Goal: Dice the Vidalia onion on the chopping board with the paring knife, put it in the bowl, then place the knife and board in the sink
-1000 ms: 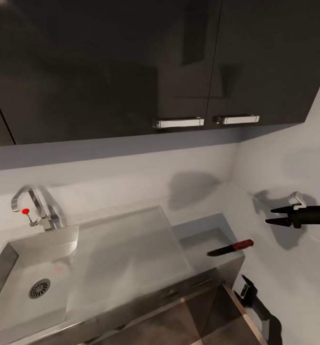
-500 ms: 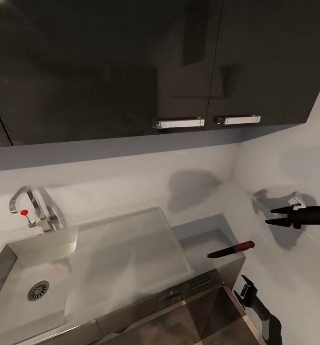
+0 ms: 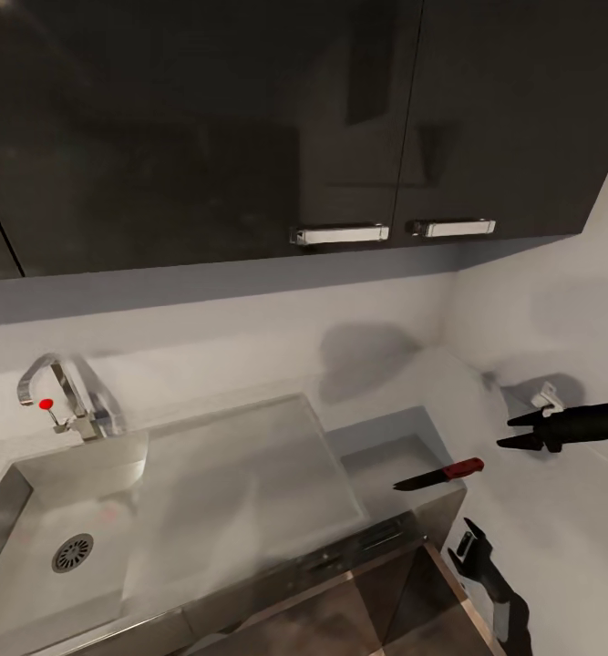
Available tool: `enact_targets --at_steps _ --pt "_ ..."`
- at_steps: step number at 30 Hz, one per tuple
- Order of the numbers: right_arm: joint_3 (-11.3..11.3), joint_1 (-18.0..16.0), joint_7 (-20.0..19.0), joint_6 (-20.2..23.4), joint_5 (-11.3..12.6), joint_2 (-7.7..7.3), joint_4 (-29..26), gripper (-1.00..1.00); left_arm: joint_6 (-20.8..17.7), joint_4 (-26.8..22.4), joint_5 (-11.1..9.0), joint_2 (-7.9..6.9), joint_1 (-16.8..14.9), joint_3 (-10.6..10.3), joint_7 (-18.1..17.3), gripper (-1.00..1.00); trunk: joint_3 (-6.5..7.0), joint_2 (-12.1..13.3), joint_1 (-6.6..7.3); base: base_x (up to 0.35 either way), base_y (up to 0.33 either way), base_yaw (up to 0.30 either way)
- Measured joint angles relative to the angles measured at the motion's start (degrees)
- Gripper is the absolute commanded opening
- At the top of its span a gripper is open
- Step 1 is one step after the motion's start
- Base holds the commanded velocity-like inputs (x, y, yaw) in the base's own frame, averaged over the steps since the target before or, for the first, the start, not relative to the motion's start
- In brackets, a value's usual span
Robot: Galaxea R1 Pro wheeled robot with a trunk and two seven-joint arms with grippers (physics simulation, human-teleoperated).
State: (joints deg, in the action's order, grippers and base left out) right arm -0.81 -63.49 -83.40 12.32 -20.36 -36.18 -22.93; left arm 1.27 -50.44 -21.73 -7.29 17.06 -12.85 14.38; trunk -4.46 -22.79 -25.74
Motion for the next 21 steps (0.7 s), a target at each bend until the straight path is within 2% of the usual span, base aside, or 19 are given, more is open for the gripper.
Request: enact_targets --at_steps 7,21 --pt "0.1 0.0 -0.1 0.1 -0.1 -0.01 -0.1 1.0 0.0 0.1 0.0 0.0 0.0 0.0 0.0 1.0 -0.09 0.0 0.0 0.0 0.0 0.0" --pt "0.2 0.0 0.1 0.1 -0.2 -0.04 -0.3 1.0 0.0 0.2 0.0 0.0 0.0 0.0 0.0 1.0 -1.29 0.0 0.0 0.0 0.0 0.0"
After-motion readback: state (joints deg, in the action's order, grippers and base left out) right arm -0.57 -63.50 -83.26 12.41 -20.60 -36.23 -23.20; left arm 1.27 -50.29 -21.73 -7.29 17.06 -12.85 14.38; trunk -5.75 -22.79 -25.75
